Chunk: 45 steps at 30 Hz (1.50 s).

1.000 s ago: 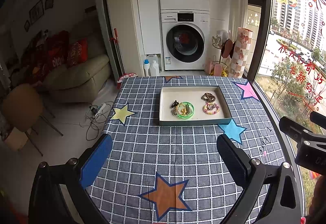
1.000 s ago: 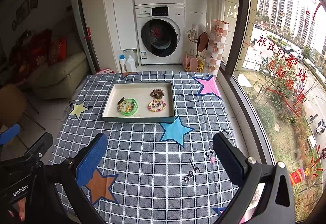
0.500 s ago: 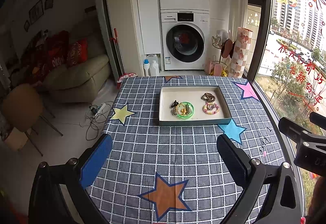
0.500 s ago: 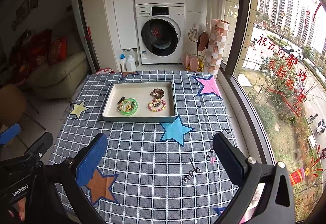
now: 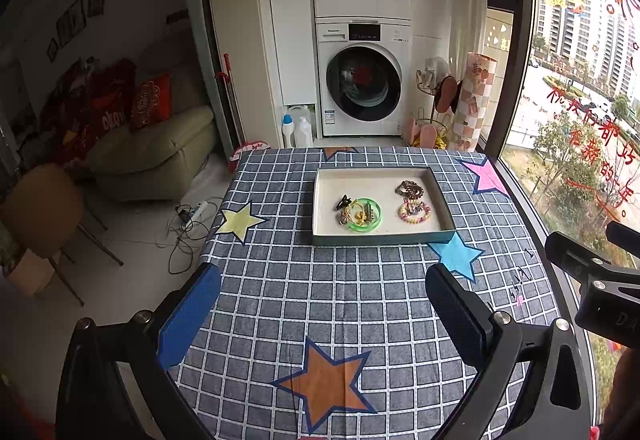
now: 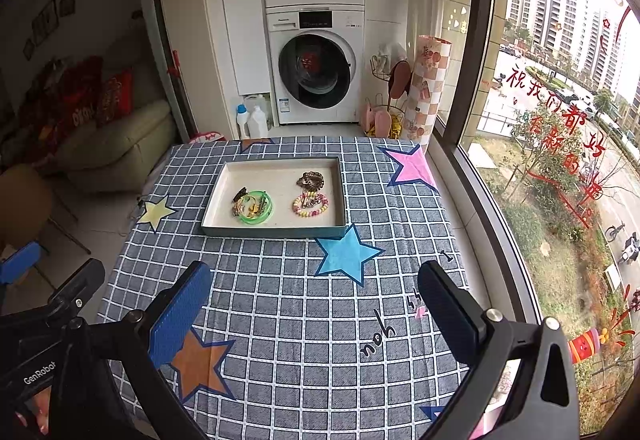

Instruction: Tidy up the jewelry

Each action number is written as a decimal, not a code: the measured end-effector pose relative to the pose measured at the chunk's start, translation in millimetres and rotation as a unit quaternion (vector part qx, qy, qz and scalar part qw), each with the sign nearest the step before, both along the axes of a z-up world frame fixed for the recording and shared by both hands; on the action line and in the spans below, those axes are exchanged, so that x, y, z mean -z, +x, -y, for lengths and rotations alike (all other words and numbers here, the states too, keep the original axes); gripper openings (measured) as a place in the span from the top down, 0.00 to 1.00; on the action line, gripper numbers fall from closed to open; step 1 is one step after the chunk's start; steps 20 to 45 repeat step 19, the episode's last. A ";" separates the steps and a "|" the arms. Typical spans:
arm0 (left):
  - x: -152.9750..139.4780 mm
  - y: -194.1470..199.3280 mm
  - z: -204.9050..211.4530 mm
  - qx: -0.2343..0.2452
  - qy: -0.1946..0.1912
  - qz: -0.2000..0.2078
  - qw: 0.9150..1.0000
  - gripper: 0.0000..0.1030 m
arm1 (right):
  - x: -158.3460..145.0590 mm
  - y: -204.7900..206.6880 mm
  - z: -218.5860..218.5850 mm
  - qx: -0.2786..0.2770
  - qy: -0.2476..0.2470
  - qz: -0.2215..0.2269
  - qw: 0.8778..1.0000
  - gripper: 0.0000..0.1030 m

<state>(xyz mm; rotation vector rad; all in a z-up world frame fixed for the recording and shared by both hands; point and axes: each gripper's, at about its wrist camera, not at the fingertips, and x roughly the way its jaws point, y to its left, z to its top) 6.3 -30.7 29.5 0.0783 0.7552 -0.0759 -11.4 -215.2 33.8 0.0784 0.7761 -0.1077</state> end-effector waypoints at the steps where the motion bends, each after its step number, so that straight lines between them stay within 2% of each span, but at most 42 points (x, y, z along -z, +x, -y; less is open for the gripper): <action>1: 0.1 -0.3 -0.1 0.000 0.000 0.000 1.000 0.00 | -0.1 -0.3 0.1 0.000 0.000 0.000 1.000 0.00; 45: 1.8 -2.8 -3.3 0.002 -0.005 0.004 1.000 0.00 | 1.4 -1.1 -0.1 0.001 0.001 -0.001 1.000 0.00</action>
